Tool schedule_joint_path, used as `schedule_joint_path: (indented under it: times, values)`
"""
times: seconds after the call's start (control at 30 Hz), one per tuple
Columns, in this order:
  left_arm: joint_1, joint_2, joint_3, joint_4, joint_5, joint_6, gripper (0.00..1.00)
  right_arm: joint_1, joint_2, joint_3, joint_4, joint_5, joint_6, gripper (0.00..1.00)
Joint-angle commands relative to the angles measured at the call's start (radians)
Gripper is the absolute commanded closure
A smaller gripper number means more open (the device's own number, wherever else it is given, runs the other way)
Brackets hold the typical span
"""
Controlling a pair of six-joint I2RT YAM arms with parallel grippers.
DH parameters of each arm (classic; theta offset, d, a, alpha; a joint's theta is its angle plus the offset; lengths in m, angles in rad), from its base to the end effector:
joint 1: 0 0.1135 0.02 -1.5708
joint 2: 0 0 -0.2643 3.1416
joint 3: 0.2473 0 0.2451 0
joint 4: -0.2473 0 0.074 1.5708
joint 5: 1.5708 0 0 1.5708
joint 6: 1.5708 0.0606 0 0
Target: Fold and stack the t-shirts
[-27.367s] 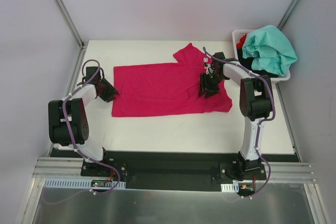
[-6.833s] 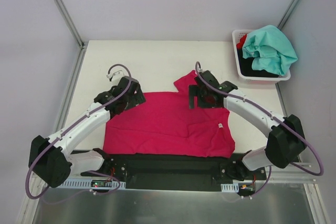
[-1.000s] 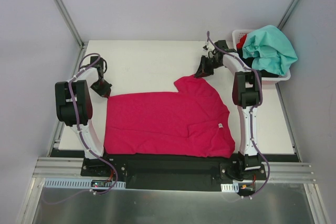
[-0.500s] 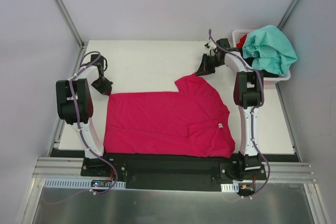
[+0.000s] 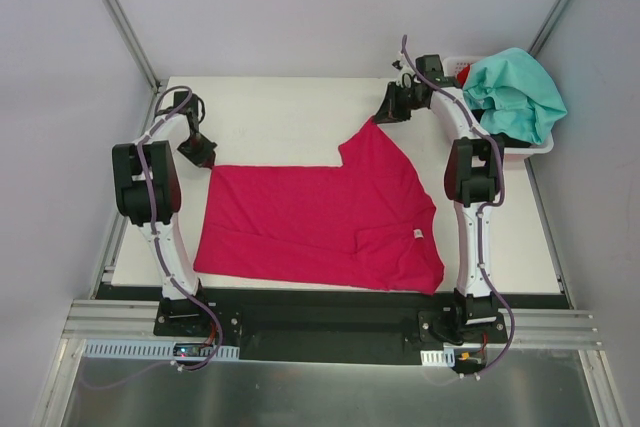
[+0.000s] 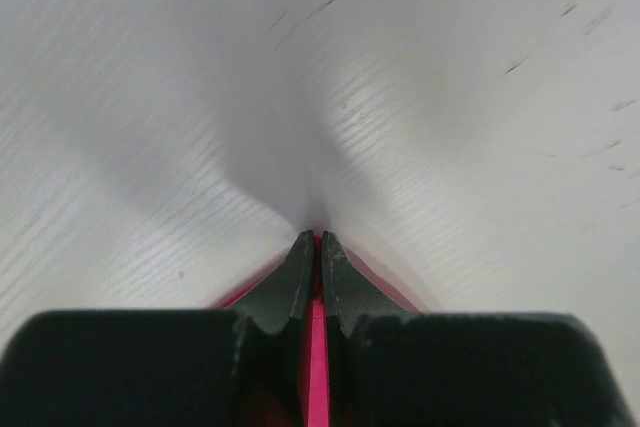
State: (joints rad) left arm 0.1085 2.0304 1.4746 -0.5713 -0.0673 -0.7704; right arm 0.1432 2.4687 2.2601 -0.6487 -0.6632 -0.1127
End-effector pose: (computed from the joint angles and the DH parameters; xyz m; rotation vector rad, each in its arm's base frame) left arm 0.4255 0.0504 0.1545 -1.1665 2.4333 -0.1119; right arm 0.5403 0.1156 0.1957 -0.5919 2.2654 0.8127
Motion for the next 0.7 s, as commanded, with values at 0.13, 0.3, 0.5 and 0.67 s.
schedule_joint_path:
  times: [0.13, 0.3, 0.5, 0.67]
  values:
    - [-0.006, 0.044, 0.113, -0.010, 0.027, 0.017, 1.00, -0.013, 0.007, 0.016, 0.011, -0.018, -0.010, 0.99]
    - [-0.006, 0.018, 0.079, -0.012, 0.024, 0.019, 1.00, -0.011, -0.023, -0.020, 0.021, -0.026, -0.008, 0.99]
    - [-0.007, -0.027, 0.024, -0.010, 0.009, 0.022, 1.00, -0.002, -0.092, -0.120, 0.035, -0.018, -0.018, 0.99]
    - [-0.007, -0.058, -0.003, -0.010, -0.011, 0.031, 1.00, -0.001, -0.139, -0.171, 0.027, -0.009, -0.030, 0.99]
